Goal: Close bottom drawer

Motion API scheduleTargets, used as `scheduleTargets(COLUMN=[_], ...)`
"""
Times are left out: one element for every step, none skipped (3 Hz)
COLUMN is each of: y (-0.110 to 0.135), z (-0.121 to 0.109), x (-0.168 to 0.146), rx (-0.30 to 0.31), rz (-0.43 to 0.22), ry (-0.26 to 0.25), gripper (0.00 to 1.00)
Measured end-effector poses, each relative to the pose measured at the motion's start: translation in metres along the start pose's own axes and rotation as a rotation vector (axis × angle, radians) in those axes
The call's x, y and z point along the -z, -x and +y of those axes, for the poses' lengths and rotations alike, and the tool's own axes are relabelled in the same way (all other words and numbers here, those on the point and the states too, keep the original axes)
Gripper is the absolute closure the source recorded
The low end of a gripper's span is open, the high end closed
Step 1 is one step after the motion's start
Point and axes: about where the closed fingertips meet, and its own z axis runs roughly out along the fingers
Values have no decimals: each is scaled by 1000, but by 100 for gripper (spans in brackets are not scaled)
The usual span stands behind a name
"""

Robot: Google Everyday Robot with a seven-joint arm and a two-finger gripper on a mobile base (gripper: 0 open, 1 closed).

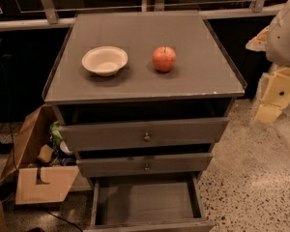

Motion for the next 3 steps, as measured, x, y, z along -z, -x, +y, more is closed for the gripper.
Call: scheduleTargets(y=[0,0,0], z=[0,0,0], x=[0,0,0], rx=[0,0,0], rz=[0,0,0], ry=[0,0,0], gripper=[0,12,36])
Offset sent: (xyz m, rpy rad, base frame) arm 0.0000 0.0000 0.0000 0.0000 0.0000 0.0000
